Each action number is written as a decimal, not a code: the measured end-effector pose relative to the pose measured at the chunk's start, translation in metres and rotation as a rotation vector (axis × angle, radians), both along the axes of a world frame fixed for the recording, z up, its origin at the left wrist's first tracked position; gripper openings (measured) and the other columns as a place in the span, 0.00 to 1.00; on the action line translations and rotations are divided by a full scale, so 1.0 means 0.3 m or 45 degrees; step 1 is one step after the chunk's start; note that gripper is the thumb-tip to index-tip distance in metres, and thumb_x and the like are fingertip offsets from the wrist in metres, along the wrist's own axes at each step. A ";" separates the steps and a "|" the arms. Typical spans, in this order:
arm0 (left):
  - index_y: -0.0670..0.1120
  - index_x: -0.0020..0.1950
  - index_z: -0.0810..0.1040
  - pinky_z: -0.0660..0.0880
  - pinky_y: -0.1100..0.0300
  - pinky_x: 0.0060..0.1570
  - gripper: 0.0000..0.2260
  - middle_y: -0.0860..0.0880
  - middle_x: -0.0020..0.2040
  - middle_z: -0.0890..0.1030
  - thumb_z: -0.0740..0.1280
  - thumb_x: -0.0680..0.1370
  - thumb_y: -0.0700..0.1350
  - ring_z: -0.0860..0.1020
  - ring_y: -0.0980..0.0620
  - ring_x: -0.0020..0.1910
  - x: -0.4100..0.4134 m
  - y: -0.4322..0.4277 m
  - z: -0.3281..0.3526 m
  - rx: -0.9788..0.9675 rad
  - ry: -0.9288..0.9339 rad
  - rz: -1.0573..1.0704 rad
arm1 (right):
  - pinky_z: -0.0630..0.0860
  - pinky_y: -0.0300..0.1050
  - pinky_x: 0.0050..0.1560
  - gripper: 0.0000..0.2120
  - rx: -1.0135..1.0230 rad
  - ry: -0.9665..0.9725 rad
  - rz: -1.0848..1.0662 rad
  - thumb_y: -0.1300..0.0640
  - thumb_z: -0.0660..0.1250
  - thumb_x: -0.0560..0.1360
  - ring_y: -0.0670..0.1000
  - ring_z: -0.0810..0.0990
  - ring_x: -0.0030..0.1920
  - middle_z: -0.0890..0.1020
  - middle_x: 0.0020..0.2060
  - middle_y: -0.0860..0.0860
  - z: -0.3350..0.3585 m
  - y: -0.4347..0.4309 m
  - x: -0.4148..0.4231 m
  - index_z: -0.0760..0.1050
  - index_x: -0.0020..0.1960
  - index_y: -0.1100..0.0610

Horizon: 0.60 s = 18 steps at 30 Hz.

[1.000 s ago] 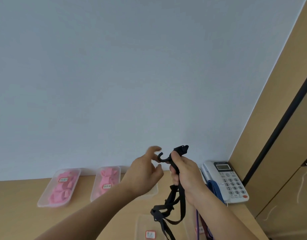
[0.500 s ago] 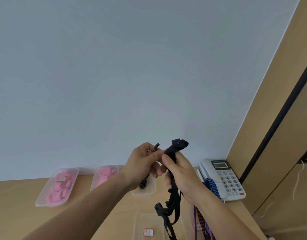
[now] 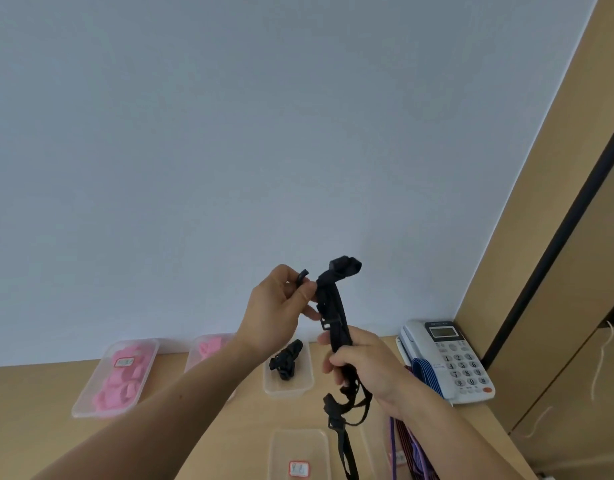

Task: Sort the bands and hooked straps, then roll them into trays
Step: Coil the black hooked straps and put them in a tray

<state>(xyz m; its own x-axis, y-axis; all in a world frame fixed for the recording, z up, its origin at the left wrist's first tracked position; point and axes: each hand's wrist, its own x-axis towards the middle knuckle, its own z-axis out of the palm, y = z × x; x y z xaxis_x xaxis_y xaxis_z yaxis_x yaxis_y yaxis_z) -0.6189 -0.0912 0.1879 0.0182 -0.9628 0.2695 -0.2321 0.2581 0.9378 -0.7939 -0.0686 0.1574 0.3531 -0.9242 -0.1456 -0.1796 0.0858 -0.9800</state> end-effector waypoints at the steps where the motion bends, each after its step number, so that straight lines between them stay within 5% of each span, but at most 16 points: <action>1: 0.45 0.47 0.72 0.71 0.71 0.30 0.06 0.53 0.41 0.86 0.65 0.81 0.45 0.85 0.51 0.37 -0.004 -0.002 0.013 -0.025 0.031 -0.007 | 0.71 0.45 0.37 0.08 -0.002 -0.021 -0.008 0.64 0.64 0.76 0.50 0.76 0.33 0.81 0.34 0.53 -0.002 -0.001 -0.004 0.77 0.54 0.60; 8: 0.47 0.47 0.73 0.69 0.72 0.31 0.06 0.52 0.42 0.86 0.67 0.81 0.47 0.84 0.51 0.35 -0.026 -0.016 0.125 -0.161 0.226 -0.012 | 0.75 0.37 0.40 0.18 -0.165 0.143 0.212 0.45 0.68 0.73 0.51 0.77 0.31 0.79 0.26 0.54 0.022 -0.009 -0.012 0.76 0.32 0.57; 11: 0.45 0.47 0.73 0.69 0.70 0.30 0.05 0.49 0.43 0.87 0.66 0.81 0.45 0.82 0.51 0.31 -0.030 -0.020 0.177 -0.160 0.293 -0.035 | 0.76 0.40 0.43 0.11 -0.009 0.170 0.370 0.44 0.73 0.71 0.52 0.79 0.31 0.81 0.31 0.52 0.030 -0.012 -0.048 0.78 0.41 0.52; 13: 0.44 0.47 0.73 0.69 0.66 0.28 0.05 0.48 0.42 0.87 0.66 0.81 0.43 0.81 0.51 0.30 -0.035 -0.018 0.202 -0.132 0.317 -0.082 | 0.78 0.47 0.49 0.25 0.118 0.180 0.404 0.40 0.78 0.66 0.54 0.82 0.36 0.82 0.38 0.50 0.041 -0.012 -0.081 0.76 0.55 0.52; 15: 0.43 0.47 0.73 0.70 0.64 0.28 0.05 0.46 0.41 0.86 0.66 0.81 0.42 0.81 0.51 0.30 -0.039 -0.012 0.219 -0.101 0.320 -0.149 | 0.76 0.48 0.56 0.44 0.082 0.166 0.334 0.35 0.80 0.58 0.57 0.82 0.53 0.82 0.51 0.52 0.077 -0.029 -0.071 0.70 0.67 0.53; 18: 0.41 0.48 0.74 0.71 0.63 0.29 0.05 0.44 0.40 0.86 0.66 0.81 0.41 0.81 0.49 0.31 -0.055 0.004 0.228 -0.060 0.295 -0.275 | 0.71 0.52 0.69 0.52 -0.113 -0.259 -0.046 0.34 0.82 0.51 0.60 0.74 0.68 0.77 0.65 0.59 0.152 -0.072 -0.042 0.71 0.70 0.52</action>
<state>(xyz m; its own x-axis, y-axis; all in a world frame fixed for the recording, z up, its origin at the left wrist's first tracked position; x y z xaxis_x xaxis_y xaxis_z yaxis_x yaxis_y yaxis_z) -0.6354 -0.0898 0.2563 -0.1197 -0.9377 0.3262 0.0509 0.3223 0.9453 -0.8066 -0.0901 0.2030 0.3336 -0.9427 0.0076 0.0242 0.0005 -0.9997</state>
